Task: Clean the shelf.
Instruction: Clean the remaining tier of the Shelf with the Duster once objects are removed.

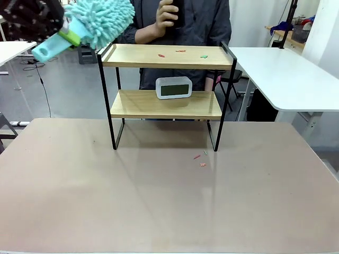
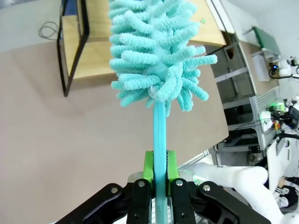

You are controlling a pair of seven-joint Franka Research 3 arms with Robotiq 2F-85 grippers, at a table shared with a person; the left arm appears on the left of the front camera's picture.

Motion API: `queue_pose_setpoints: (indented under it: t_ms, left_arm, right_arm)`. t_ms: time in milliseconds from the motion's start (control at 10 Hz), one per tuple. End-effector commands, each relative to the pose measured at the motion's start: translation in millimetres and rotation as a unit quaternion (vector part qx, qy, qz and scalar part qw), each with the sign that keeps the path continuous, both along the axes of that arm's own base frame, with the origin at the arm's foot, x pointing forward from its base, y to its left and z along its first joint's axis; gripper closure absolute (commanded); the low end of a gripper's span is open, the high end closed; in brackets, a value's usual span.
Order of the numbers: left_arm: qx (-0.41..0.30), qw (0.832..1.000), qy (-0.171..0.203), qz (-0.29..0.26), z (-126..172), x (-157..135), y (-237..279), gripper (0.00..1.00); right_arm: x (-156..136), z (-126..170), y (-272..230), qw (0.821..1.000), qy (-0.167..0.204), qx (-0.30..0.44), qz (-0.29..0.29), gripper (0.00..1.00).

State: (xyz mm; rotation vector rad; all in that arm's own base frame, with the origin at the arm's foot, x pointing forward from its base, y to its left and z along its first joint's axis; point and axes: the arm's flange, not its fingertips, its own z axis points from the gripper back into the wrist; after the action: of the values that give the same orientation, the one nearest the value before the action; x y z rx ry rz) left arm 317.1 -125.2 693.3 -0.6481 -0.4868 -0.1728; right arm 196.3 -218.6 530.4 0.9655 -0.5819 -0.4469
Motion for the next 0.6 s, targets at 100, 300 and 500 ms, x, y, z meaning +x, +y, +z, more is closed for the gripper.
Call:
queue_pose_setpoints:
  t_ms: [100,300,500]
  left_arm:
    - [0.029,0.999,0.032,-0.018,9,67,-48,0.88]
    - [0.064,0.996,0.057,-0.017,1,92,-68,0.88]
    - [0.081,0.994,0.071,-0.02,-8,103,-81,0.88]
  right_arm:
    - [2,2,0,1.0,-0.016,0.0,0.004,0.0]
    - [2,2,0,1.0,-0.016,0.0,0.004,0.0]
    - [2,2,0,1.0,-0.016,0.0,0.004,0.0]
